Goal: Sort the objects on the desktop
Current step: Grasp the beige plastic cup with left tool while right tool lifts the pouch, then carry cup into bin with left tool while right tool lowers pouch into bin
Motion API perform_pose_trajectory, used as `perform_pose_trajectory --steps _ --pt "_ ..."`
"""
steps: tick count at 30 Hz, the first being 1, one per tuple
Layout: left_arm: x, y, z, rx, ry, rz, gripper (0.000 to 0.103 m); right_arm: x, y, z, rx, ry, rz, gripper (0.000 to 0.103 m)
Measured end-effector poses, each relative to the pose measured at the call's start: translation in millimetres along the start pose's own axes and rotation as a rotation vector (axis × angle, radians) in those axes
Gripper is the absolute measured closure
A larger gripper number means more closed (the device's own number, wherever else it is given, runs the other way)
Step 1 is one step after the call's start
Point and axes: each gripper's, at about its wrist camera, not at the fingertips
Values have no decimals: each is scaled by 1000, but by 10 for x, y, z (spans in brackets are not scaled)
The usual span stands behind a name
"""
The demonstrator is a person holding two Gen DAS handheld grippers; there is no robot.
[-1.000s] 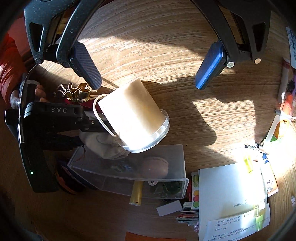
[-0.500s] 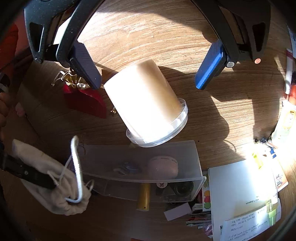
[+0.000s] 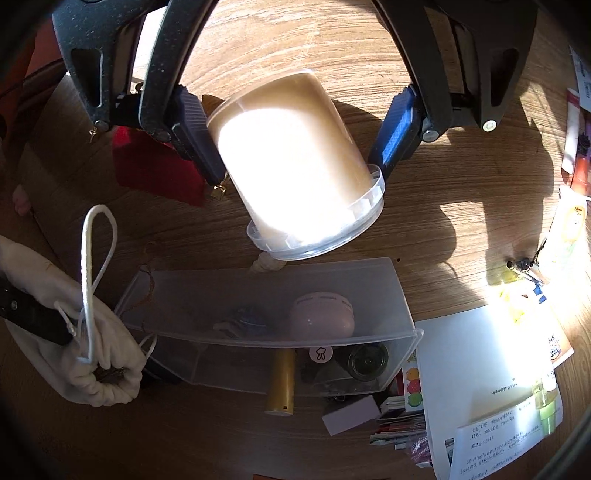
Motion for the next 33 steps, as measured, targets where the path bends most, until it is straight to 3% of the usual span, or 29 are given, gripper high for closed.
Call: perform_pose_trajectory --steps 10,12,14,17,20,25,33 --pt "243 -54 -9 21 -17 73 27 -11 -69 70 -29 -5 3 73" --pt "340 -83 -5 16 -8 105 43 10 -71 97 -31 -2 7 73" --pt "412 -146 2 4 -23 115 48 20 -84 111 -36 -3 12 73" --pt "376 -192 -15 -9 -6 101 49 17 -108 120 -40 -6 16 73" --pt "326 -175 33 -39 -35 102 49 -9 -118 113 -41 -9 11 73" --pt "177 -153 -68 2 -13 70 47 -46 -89 88 -44 -17 -3 73" --pt "-46 -200 -84 7 -75 58 46 -88 -79 121 -57 -18 -20 73"
Point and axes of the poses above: each gripper's, at about its wrist camera, not at the fingertips, and x roughly against the way its jaws point, z to its right, y to its underside, and after that the axes turned 5 degrees about y, right-handed
